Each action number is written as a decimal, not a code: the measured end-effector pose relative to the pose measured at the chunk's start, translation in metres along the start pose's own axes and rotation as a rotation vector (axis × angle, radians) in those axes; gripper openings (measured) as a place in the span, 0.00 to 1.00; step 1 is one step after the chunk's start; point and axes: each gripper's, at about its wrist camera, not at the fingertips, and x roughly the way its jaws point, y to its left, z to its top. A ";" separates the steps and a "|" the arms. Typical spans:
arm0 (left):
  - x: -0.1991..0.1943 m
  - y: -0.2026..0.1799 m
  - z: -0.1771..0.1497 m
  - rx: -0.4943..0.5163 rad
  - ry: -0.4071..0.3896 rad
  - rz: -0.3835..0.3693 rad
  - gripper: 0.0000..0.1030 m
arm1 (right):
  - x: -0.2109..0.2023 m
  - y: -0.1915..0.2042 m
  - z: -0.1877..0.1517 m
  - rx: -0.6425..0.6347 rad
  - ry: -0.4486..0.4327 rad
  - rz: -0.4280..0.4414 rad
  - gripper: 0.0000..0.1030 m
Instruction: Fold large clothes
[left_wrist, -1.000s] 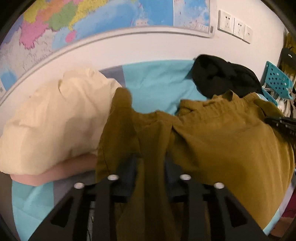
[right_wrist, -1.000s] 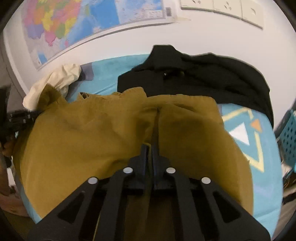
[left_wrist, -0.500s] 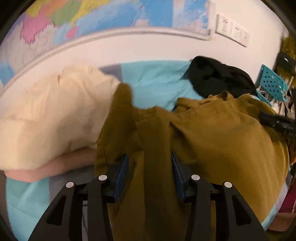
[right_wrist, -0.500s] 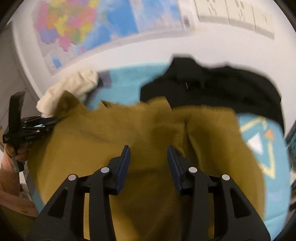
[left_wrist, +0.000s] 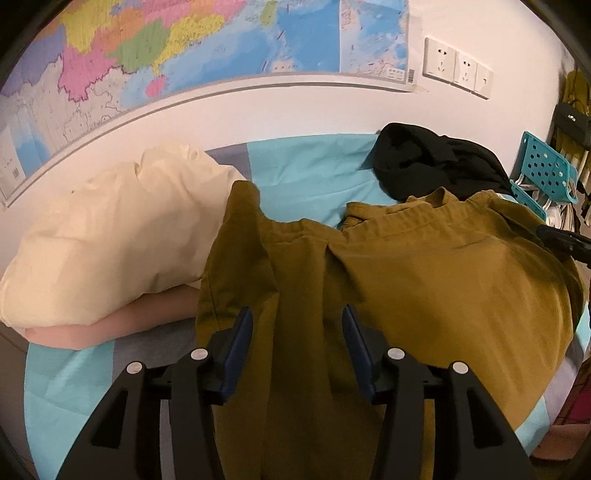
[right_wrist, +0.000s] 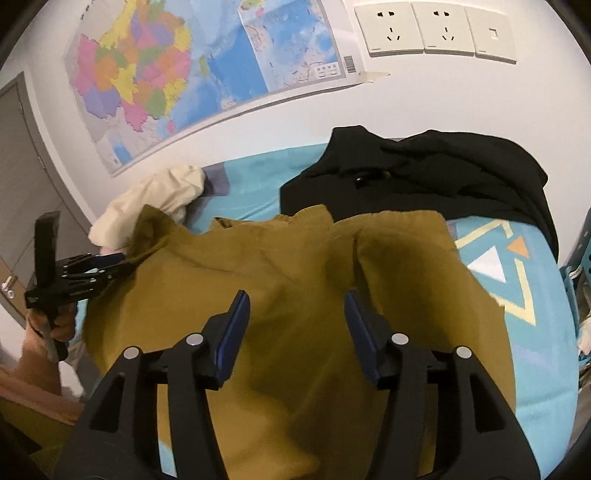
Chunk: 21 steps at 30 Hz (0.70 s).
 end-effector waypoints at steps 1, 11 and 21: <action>-0.002 -0.001 -0.001 0.000 -0.003 -0.005 0.48 | -0.003 0.001 -0.003 -0.004 0.002 0.005 0.55; -0.014 -0.011 -0.022 -0.010 0.000 -0.046 0.51 | -0.020 0.006 -0.025 -0.022 0.005 0.003 0.56; -0.003 0.005 -0.045 -0.098 -0.003 -0.070 0.58 | -0.005 -0.018 -0.042 0.077 0.021 -0.044 0.51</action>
